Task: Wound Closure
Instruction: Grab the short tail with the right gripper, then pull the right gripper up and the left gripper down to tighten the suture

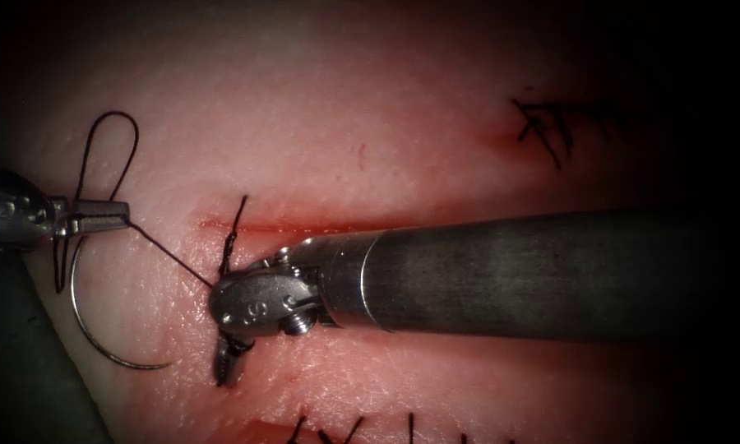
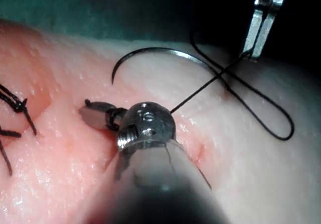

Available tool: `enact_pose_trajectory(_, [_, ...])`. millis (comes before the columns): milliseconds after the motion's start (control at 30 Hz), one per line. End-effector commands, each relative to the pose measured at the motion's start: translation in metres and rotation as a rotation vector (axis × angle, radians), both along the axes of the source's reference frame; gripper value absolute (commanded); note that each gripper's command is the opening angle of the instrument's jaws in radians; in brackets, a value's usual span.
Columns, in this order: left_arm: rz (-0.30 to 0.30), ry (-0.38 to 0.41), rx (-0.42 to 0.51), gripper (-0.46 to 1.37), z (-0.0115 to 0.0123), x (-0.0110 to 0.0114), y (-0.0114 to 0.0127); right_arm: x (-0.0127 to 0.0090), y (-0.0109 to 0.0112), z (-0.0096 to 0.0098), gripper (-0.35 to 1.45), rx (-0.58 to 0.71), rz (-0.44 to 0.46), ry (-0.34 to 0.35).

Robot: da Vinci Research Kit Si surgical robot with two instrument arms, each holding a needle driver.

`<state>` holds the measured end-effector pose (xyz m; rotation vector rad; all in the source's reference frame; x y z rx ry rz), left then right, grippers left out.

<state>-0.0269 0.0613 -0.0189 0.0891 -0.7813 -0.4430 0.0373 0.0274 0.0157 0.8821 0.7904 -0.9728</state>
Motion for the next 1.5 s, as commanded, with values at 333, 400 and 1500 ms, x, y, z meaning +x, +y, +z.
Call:
enact_pose_trajectory(333, [-0.001, -0.002, -0.027, -0.35, 0.0008, -0.0002, -0.0015, 0.0002, 0.0045, -0.0017, -0.35, 0.052, 0.18, 0.084])
enact_pose_trajectory(400, [0.0, -0.005, -0.032, -0.35, 0.001, -0.0003, -0.0021, 0.0002, 0.0055, -0.002, -0.35, 0.056, 0.213, 0.092])
enact_pose_trajectory(1500, [0.008, -0.051, -0.079, -0.35, -0.0054, -0.0033, -0.0155, -0.0023, 0.0141, 0.0, -0.35, 0.152, 0.519, 0.123])
